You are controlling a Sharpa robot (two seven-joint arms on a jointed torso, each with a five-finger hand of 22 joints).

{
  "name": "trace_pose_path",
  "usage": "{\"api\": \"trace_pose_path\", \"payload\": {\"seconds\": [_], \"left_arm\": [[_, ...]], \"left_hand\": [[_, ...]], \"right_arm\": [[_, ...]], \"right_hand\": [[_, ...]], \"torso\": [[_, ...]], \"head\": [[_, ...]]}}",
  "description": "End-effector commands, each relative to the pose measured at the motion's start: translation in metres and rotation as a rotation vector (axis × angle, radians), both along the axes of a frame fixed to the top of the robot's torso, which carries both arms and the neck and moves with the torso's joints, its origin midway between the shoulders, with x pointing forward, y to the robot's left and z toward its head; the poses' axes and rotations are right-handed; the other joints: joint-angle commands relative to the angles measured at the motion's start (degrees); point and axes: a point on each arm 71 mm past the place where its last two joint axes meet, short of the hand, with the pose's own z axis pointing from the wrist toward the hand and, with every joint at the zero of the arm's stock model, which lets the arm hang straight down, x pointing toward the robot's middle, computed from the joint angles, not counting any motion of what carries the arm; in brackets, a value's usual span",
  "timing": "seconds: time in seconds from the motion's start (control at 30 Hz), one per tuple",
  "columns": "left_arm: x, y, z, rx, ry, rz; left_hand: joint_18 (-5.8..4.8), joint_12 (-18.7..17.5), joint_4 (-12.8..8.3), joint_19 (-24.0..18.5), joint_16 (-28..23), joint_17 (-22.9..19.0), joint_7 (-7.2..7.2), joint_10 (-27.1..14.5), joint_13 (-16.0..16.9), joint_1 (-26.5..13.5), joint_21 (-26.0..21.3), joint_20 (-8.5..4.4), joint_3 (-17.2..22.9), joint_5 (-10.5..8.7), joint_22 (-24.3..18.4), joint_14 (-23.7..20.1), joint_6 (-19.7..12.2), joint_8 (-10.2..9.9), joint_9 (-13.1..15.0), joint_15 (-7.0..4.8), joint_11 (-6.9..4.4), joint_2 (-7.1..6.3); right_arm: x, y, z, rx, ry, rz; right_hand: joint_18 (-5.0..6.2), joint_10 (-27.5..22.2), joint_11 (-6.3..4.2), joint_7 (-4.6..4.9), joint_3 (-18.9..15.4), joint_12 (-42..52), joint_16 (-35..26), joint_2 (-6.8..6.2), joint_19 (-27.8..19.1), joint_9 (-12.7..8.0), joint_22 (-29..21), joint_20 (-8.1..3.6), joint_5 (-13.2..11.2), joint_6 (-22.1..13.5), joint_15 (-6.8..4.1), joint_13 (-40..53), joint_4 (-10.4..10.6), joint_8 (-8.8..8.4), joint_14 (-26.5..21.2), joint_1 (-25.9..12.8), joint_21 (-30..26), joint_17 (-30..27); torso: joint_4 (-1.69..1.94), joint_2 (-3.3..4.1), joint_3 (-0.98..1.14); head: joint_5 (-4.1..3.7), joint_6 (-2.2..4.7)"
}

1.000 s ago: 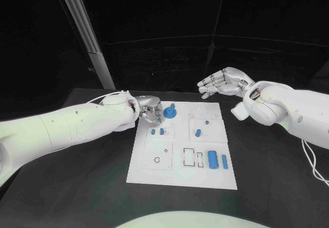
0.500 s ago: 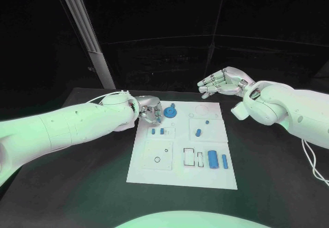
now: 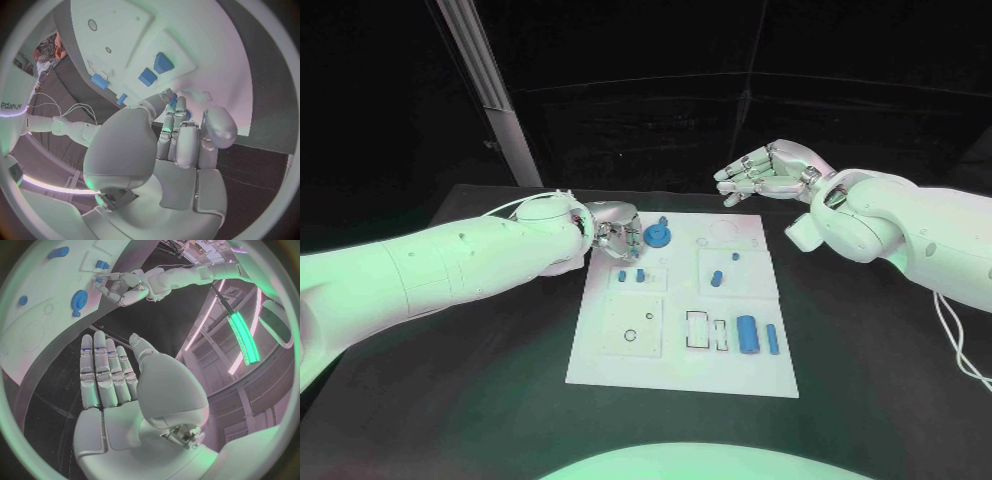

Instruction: Assemble the parts on the task board

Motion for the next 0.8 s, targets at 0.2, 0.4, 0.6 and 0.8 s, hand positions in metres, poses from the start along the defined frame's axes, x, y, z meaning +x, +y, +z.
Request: {"api": "trace_pose_path", "payload": {"seconds": [0.2, 0.4, 0.6, 0.8], "left_arm": [[-0.0016, -0.0047, -0.001, 0.001, 0.004, -0.024], [-0.0021, -0.0055, -0.0027, 0.015, 0.024, -0.026], [-0.0023, -0.006, -0.0038, 0.025, 0.037, -0.024], [-0.0022, -0.006, -0.004, 0.026, 0.038, -0.022]], "left_hand": [[-0.7, 0.13, -0.18, 0.17, -0.26, -0.24, -0.28, 1.24, 0.4, -0.8, -0.25, -0.18, 0.07, 0.08, 0.18, 1.21, 0.61, -0.35, -0.11, -0.66, -0.5, -0.19], [-0.66, 0.16, -0.13, 0.04, -0.46, -0.69, -0.3, 1.02, 0.49, -1.16, -0.48, -0.25, -0.23, 0.04, 0.0, 1.07, 0.51, -0.47, -0.18, -0.7, -0.48, -0.43], [-0.63, 0.12, -0.13, -0.08, -0.58, -0.94, -0.3, 0.65, 0.54, -1.32, -0.71, -0.27, -0.4, 0.04, -0.17, 0.96, 0.33, -0.6, -0.25, -0.68, -0.45, -0.55], [-0.61, 0.26, -0.16, -0.19, -0.62, -1.03, -0.24, 0.37, 0.67, -1.45, -0.87, -0.27, -0.6, 0.01, -0.28, 0.89, 0.05, -0.76, -0.36, -0.65, -0.4, -0.66]], "right_arm": [[0.0, 0.0011, 0.0017, 0.007, -0.007, 0.01], [0.0, 0.0012, 0.0017, 0.006, -0.007, 0.011], [0.0001, 0.0015, 0.0016, 0.006, -0.006, 0.011], [0.0002, 0.0016, 0.0015, 0.006, -0.006, 0.011]], "right_hand": [[0.3, -0.23, -0.02, 0.05, 0.18, -0.33, -0.11, 0.02, -0.14, -0.01, -0.03, 0.36, 0.17, -0.5, 0.1, -0.01, 0.01, -0.05, -0.42, -0.36, -0.24, -0.07], [0.3, -0.23, -0.02, 0.05, 0.18, -0.33, -0.11, 0.02, -0.14, -0.01, -0.03, 0.36, 0.17, -0.5, 0.1, -0.01, 0.01, -0.05, -0.42, -0.36, -0.24, -0.07], [0.3, -0.23, -0.02, 0.05, 0.18, -0.33, -0.11, 0.02, -0.14, -0.01, -0.03, 0.36, 0.17, -0.5, 0.1, -0.01, 0.01, -0.05, -0.42, -0.36, -0.24, -0.07], [0.3, -0.23, -0.02, 0.05, 0.18, -0.33, -0.11, 0.02, -0.14, -0.01, -0.03, 0.36, 0.17, -0.5, 0.1, -0.01, 0.01, -0.05, -0.42, -0.36, -0.24, -0.07]], "torso": [[0.0, 0.02, 0.01], [-0.01, 0.05, 0.0], [0.04, -0.01, 0.0], [0.01, 0.0, -0.02]], "head": [[-0.05, -0.06], [-0.12, -0.13], [-0.08, -0.15], [-0.06, -0.13]]}}
